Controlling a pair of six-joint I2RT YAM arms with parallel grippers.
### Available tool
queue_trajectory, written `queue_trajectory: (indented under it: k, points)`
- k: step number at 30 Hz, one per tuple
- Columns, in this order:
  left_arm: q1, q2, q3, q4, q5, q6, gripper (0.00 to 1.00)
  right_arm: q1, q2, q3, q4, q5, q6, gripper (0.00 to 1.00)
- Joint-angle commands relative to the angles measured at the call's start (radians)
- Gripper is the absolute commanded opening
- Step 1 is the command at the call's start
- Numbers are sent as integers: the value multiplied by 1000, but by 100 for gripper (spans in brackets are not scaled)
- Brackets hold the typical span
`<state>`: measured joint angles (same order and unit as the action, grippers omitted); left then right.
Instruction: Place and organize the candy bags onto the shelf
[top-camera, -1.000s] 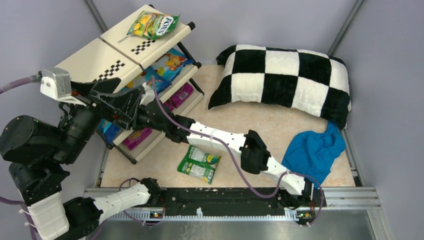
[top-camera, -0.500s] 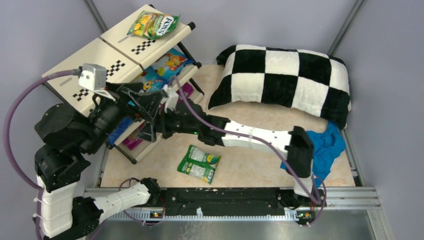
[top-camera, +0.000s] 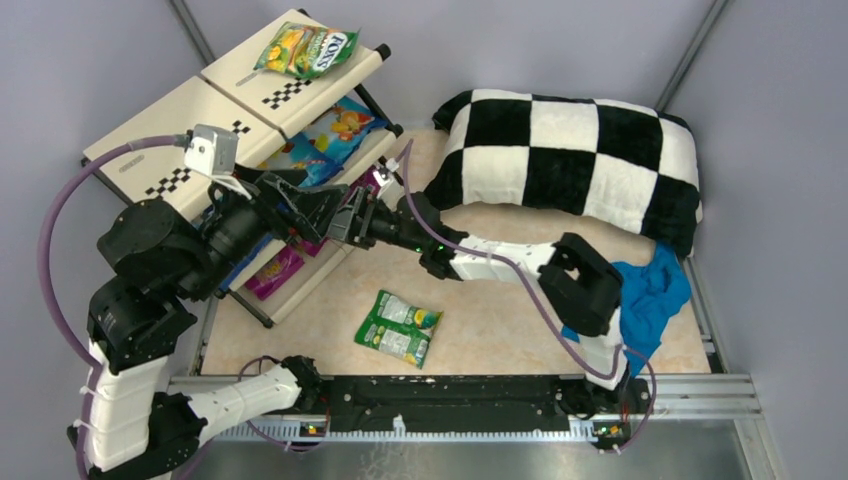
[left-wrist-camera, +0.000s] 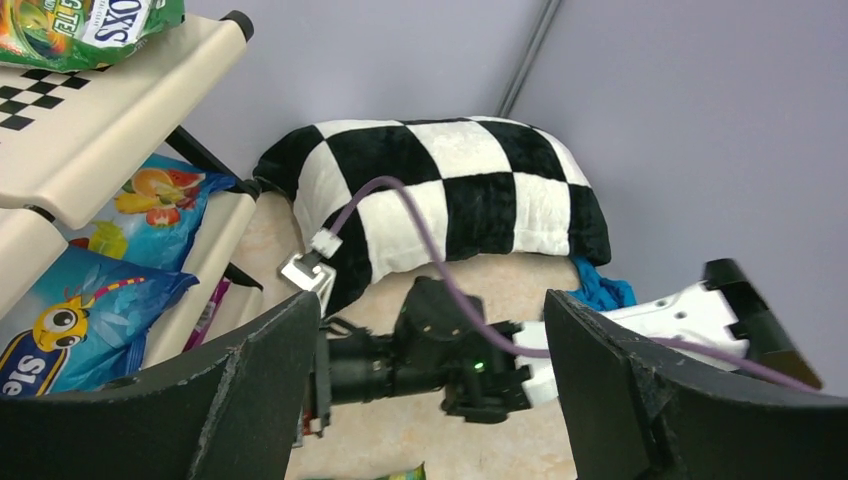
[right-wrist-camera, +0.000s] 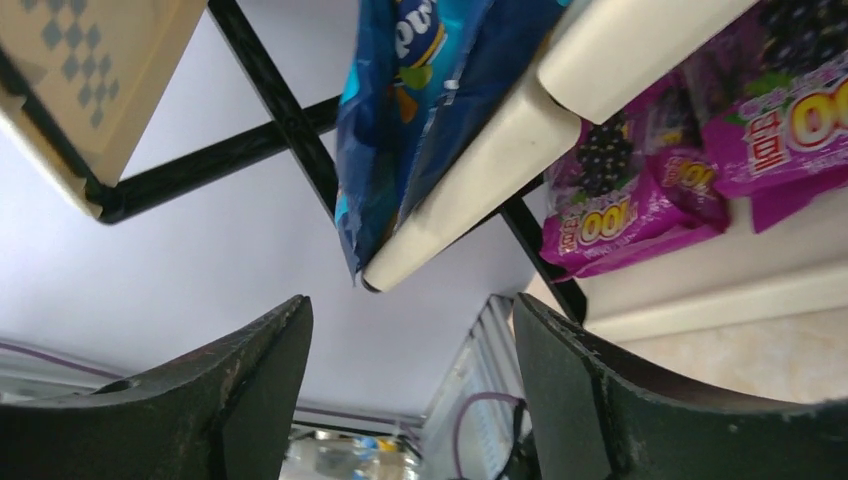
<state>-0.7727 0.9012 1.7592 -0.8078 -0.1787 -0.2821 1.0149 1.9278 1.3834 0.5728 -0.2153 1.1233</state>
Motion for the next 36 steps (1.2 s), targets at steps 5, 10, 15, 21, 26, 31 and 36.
queue_trajectory:
  k: [5, 10, 15, 21, 26, 31, 36]
  points:
    - [4, 21, 89, 2, 20, -1, 89, 22, 216, 171, 278, 36, 206, 49]
    - [4, 18, 101, -8, 13, 10, 90, 24, 274, 236, 250, 72, 213, 46]
    - [4, 27, 107, -18, 10, 28, 91, 23, 328, 298, 222, 80, 216, 46]
    - [4, 27, 117, -27, 6, 39, 91, 24, 390, 391, 210, 86, 217, 45]
    - [4, 21, 118, -38, -10, 41, 92, 21, 436, 471, 212, 87, 225, 39]
    - [4, 16, 118, -43, -10, 37, 92, 5, 398, 452, 231, 107, 220, 18]
    - [4, 24, 116, -37, -3, 35, 92, -36, 279, 301, 284, 154, 219, 0]
